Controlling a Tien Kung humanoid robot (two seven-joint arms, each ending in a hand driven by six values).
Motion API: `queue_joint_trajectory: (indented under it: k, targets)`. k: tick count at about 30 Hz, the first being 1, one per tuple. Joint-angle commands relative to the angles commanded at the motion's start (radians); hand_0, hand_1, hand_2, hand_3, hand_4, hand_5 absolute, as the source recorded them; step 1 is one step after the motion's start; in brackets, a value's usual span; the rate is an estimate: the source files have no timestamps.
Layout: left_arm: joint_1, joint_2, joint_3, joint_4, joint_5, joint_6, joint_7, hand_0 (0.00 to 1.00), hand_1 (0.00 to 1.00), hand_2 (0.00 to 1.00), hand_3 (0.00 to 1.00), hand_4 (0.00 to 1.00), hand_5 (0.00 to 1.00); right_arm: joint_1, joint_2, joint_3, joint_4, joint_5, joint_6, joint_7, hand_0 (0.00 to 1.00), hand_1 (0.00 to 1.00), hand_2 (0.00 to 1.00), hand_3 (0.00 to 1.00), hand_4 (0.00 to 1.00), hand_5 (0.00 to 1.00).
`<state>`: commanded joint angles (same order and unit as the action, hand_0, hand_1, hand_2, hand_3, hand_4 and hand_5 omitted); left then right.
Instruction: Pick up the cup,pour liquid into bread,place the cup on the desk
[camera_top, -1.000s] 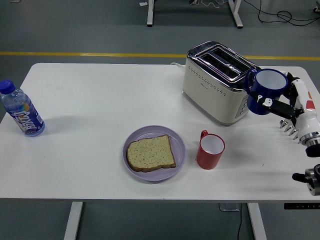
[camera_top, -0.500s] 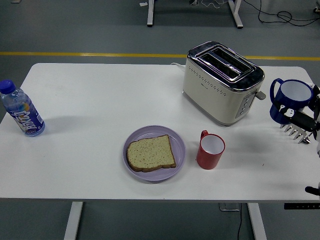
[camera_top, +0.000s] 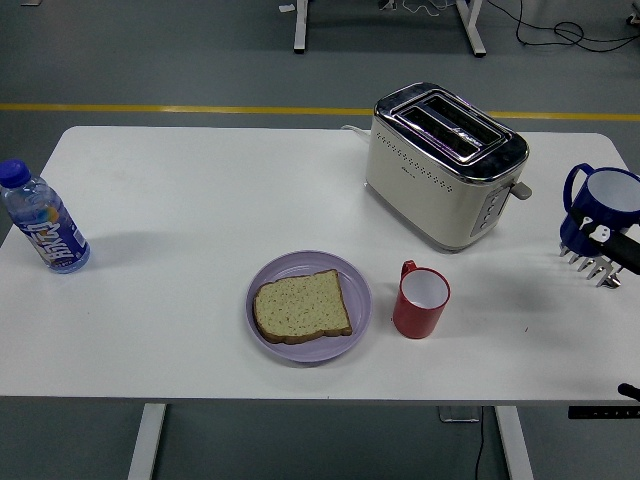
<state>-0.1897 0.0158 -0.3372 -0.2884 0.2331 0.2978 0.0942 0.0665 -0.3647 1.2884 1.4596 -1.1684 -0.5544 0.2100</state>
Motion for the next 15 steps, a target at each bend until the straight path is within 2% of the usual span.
queue_joint_trajectory:
  k: [15]
  targets:
    - [0.006, -0.004, -0.017, 0.000, 0.031, -0.003, 0.012, 0.682, 0.688, 0.694, 0.547, 0.251, 0.998, -0.038, 0.036, 0.013, -0.031, 0.009, -0.026, 0.035, 0.424, 0.318, 0.454, 0.464, 0.742, 0.002]
